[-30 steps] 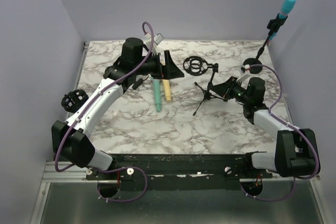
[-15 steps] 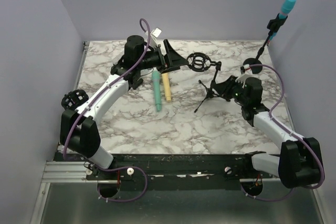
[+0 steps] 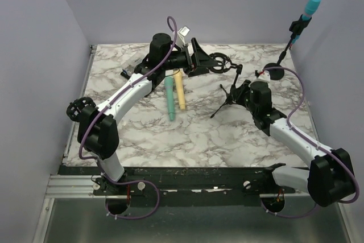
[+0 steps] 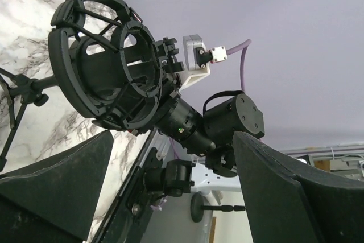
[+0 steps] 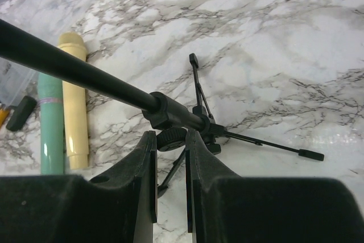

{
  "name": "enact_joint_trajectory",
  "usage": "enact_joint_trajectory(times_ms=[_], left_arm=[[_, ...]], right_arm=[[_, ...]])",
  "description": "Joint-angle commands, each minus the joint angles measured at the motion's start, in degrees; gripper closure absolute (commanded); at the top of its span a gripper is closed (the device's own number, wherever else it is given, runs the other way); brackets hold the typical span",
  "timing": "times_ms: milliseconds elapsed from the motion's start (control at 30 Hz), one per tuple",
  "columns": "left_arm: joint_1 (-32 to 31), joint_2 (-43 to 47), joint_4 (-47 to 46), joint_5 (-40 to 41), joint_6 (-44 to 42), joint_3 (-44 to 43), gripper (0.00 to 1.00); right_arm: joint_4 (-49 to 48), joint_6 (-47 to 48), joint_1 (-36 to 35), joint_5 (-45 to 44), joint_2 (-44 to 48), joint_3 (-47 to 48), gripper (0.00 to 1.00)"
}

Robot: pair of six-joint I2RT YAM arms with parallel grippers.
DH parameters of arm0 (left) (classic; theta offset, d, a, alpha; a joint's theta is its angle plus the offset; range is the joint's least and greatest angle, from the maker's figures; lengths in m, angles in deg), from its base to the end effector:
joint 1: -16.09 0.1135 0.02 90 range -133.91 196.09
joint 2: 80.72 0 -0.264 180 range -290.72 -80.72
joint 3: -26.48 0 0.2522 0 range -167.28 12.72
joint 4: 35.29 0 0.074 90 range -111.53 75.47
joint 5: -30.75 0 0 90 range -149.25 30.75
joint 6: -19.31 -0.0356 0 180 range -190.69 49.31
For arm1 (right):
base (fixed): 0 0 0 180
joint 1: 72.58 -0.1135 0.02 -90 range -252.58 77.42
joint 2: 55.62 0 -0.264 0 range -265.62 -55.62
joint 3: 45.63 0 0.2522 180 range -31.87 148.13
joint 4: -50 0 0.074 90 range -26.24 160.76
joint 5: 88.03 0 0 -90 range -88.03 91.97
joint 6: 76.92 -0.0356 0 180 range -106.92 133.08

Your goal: Remove the microphone from the stand

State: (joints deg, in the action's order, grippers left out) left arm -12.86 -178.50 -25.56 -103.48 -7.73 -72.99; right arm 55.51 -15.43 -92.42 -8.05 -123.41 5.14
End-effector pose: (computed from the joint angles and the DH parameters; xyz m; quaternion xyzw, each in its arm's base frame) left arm 0.3436 -0.2184 0.3686 0.0315 0.7410 -0.6343 0.2181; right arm 0.2486 0.0831 0.2423 0.1110 0.8224 0.1603 0.5345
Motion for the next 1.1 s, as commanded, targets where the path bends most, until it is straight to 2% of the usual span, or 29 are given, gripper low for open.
enact_joint_trajectory(times_ms=[0, 67, 100, 133, 233, 300, 400, 533, 700, 833, 933, 1067], left_arm=[[-0.9, -1.3, -2.2, -1.3, 1.5, -1.9, 0.12], [-1.2, -1.4, -2.4, -1.1, 1.6, -2.3, 0.12], [-1.3, -1.6, -2.3, -1.1, 1.7, -2.5, 0.12], [-1.4, -1.7, -2.3, -1.1, 1.7, -2.6, 0.12], [-1.5, -1.3, -1.6, -1.0, 1.1, -2.6, 0.12], [-1.5, -0.6, 0.1, -0.3, -0.3, -2.3, 0.12], [-1.2, 1.2, 1.9, 0.6, -2.4, -1.2, 0.12], [-0.6, 3.3, 2.9, 0.3, -4.3, 0.1, 0.11], [0.5, 7.6, 8.8, 0.5, -10.2, 1.3, 0.10], [2.3, 12.0, 14.7, 0.1, -17.3, 2.4, 0.09], [3.7, 14.8, 20.5, -0.5, -23.3, 1.2, 0.07], [4.3, 16.8, 28.2, 1.1, -32.0, -1.4, 0.06]], right_arm=[[15.1, 2.1, -0.4, -11.9, -1.8, 0.1, 0.99], [14.6, 2.0, -0.5, -8.9, -1.0, 0.1, 0.99], [14.5, 1.9, -0.5, -6.6, -0.8, 0.2, 0.93], [14.4, 1.5, -0.5, -5.1, -0.5, 0.4, 0.86], [15.2, -0.6, -0.4, -1.2, 0.3, 1.1, 0.56], [15.2, -1.7, 1.4, 4.1, 1.1, 1.1, 0.43], [15.1, -3.2, 5.5, 14.0, 2.7, 0.8, 0.31], [11.6, -4.8, 10.9, 26.6, 5.3, -0.7, 0.21], [4.2, -8.6, 18.4, 42.2, 2.5, -1.9, 0.20], [-6.6, -15.2, 22.4, 54.1, -1.9, -4.3, 0.26], [-16.0, -20.6, 24.5, 58.9, -5.2, -6.5, 0.37], [-23.4, -24.7, 25.0, 61.2, -8.9, -7.1, 0.39]])
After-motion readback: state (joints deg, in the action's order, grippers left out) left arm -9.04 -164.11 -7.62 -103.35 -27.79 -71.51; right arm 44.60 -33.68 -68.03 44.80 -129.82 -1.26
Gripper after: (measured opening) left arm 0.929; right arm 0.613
